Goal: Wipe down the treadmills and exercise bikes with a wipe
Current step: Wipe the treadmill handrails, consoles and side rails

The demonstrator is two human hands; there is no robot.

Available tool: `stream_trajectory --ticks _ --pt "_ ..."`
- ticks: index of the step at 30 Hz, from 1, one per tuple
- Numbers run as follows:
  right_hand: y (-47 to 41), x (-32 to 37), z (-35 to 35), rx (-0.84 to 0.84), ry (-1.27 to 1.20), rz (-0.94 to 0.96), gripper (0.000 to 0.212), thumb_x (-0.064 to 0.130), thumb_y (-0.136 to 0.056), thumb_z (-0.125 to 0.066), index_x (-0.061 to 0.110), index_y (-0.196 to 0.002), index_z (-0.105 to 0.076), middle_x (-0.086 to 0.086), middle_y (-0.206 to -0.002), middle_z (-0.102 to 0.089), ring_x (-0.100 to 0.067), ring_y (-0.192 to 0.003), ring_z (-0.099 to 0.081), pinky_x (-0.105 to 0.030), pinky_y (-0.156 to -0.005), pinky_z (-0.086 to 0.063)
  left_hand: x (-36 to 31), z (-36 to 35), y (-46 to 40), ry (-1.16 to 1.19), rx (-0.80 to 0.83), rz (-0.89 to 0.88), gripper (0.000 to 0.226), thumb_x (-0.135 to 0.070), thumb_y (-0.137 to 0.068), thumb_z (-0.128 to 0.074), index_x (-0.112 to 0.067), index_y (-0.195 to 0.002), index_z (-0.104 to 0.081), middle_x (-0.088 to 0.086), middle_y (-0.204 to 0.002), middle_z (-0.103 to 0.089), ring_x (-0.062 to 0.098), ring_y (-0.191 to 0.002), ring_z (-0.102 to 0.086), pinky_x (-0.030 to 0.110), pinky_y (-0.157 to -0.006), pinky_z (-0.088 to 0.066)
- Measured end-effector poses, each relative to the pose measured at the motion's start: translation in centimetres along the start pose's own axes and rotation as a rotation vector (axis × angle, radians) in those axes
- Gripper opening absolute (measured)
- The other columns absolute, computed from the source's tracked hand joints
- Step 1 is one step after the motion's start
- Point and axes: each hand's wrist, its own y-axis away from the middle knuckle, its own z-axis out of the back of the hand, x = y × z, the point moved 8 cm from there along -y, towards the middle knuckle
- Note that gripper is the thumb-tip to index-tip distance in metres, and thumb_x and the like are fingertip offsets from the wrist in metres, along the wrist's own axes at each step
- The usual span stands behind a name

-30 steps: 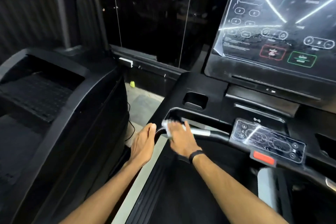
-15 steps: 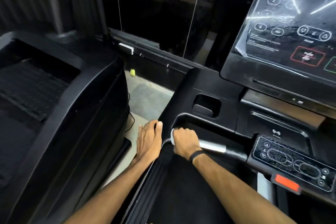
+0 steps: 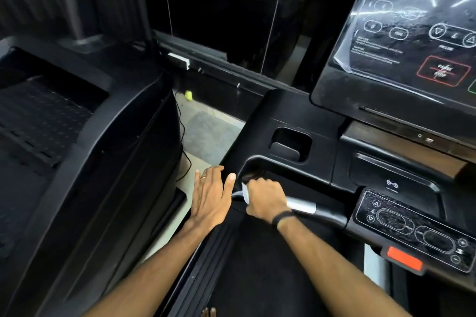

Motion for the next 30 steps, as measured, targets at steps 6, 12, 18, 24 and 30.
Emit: stream_trajectory --ticks 6,12,18,24,30 --pt "-0.1 -0.9 -0.2 -0.001 -0.043 -0.002 0.021 0.023 -0.074 -0.073 0.012 -0.090 -0.064 -0.007 -0.084 -0.069 -0.026 -0.078 -0.068 -0.035 -0.073 -0.052 -1.4 -0.4 -0.6 -0.115 0.002 -0.108 0.081 -0.060 -0.095 -0.005 -0.007 -0.141 -0.045 0.008 -0.143 -0.051 0.020 -0.138 -0.042 0.043 -0.125 -0.004" --pt "4.7 -2.3 -1.3 -0.436 0.242 0.011 0.049 0.008 -0.052 -0.079 0.013 -0.098 -0.061 -0.002 -0.079 -0.056 -0.023 -0.067 -0.055 -0.035 -0.060 -0.043 -2.7 -1.5 -1.9 -0.174 0.035 -0.151 0.085 -0.062 -0.093 -0.003 -0.007 -0.147 -0.039 0.012 -0.151 -0.043 0.022 -0.145 -0.033 0.043 -0.125 0.000" --pt "2.4 -5.9 -0.7 0.313 -0.336 -0.077 0.027 0.036 -0.069 -0.082 0.016 -0.066 -0.065 0.003 -0.055 -0.067 -0.015 -0.060 -0.067 -0.027 -0.063 -0.048 -3.6 -1.8 -1.4 -0.169 0.071 -0.269 0.084 -0.066 -0.094 -0.011 -0.009 -0.150 -0.036 0.012 -0.157 -0.035 0.019 -0.150 -0.023 0.040 -0.125 0.003" --pt "6.0 -5.7 -1.3 -0.343 0.249 0.004 0.044 0.013 -0.061 -0.076 0.014 -0.102 -0.059 -0.004 -0.087 -0.060 -0.027 -0.076 -0.060 -0.037 -0.067 -0.044 -3.7 -1.3 -1.1 -0.161 0.026 -0.302 0.084 -0.066 -0.096 -0.010 -0.007 -0.144 -0.045 0.013 -0.152 -0.042 0.020 -0.147 -0.029 0.042 -0.125 -0.002" --pt "7.8 -9.5 -0.2 -0.248 0.167 -0.113 0.036 0.022 -0.067 -0.079 0.014 -0.098 -0.061 -0.006 -0.088 -0.066 -0.029 -0.080 -0.066 -0.037 -0.070 -0.050 -4.2 -1.4 -1.1 -0.163 0.029 -0.344 0.078 -0.061 -0.096 -0.018 -0.005 -0.143 -0.045 0.013 -0.150 -0.043 0.022 -0.146 -0.031 0.041 -0.125 -0.004"
